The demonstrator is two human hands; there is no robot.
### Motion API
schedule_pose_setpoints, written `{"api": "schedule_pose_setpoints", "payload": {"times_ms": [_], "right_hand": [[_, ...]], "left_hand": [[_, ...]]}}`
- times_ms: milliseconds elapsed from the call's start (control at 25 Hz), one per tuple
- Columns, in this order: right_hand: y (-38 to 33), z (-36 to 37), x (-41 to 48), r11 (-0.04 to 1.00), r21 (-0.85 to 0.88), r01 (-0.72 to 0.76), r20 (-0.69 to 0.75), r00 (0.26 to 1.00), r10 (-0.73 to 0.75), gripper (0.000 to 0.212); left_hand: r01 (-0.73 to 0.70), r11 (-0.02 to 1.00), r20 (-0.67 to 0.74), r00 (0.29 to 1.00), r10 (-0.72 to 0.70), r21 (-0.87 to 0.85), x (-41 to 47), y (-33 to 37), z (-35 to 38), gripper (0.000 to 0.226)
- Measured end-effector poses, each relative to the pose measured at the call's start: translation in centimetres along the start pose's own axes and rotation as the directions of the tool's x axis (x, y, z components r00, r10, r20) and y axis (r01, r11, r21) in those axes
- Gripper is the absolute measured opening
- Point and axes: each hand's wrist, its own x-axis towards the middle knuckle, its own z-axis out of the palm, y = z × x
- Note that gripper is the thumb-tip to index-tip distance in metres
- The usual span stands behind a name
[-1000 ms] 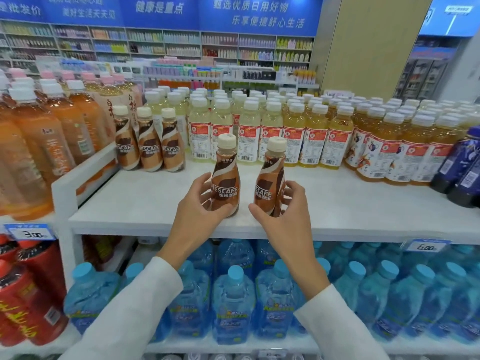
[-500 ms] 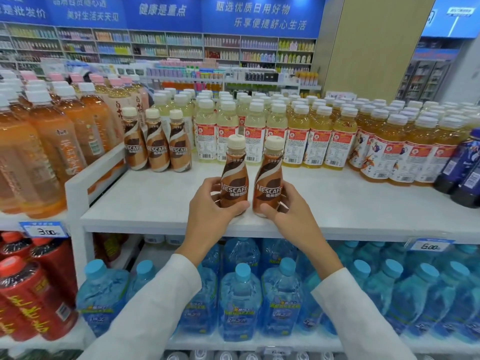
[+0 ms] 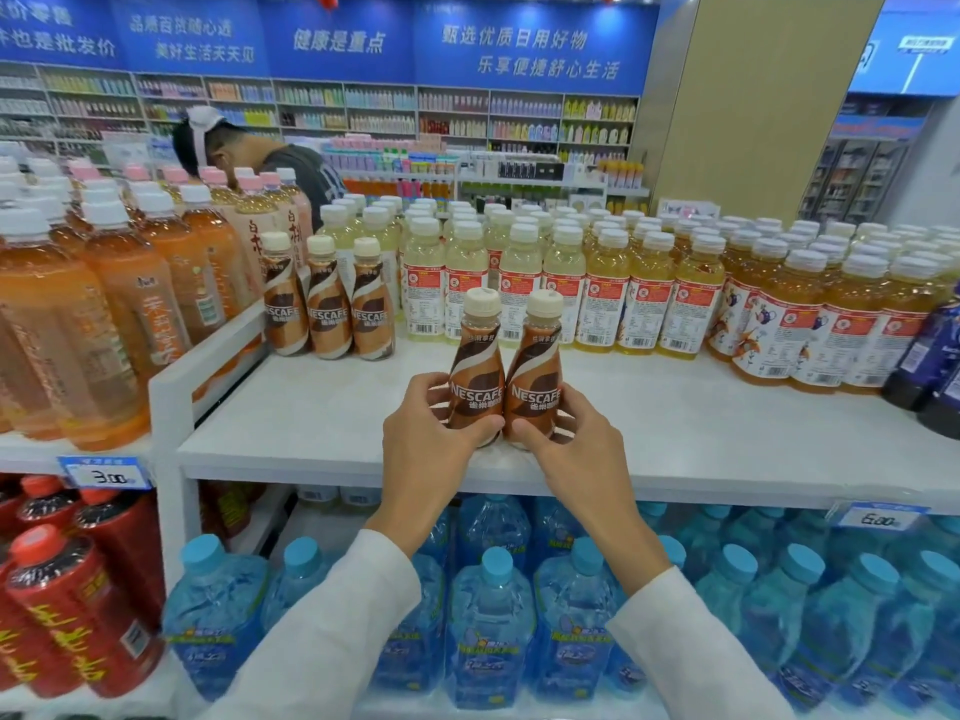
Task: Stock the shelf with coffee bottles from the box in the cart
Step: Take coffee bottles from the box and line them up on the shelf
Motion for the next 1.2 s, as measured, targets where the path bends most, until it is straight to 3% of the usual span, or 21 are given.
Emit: {"api": "schedule_pose_setpoints", "payload": {"times_ms": [160, 480, 800, 1200], "right_hand": [[-1.2, 1.9, 4.0, 0.993, -0.11, -0.043, 0.067, 0.996, 0.05, 0.049], [-1.1, 8.2, 11.3, 0.998, -0.051, -0.041, 0.07, 0.997, 0.045, 0.045], [-0.1, 11.0, 14.2, 1.0, -0.018, -0.011, 0.056, 0.998, 0.012, 0.043], [0.5, 11.9, 14.8, 1.0, -0.021, 0.014, 0.047, 0.999, -0.013, 0.046]], "left_hand": [[0.05, 0.997, -0.058, 0.997, -0.046, 0.057, 3.5, -0.5, 0.0, 0.06], [0.112, 0.993, -0.195, 0.976, -0.101, 0.047, 11.0, -2.2, 0.8, 0.054], [0.127, 0.992, -0.295, 0.949, -0.113, 0.028, 13.1, -3.5, 1.5, 0.045], [0.128, 0.991, -0.315, 0.942, -0.114, 0.025, 14.0, -3.8, 1.6, 0.045]]}}
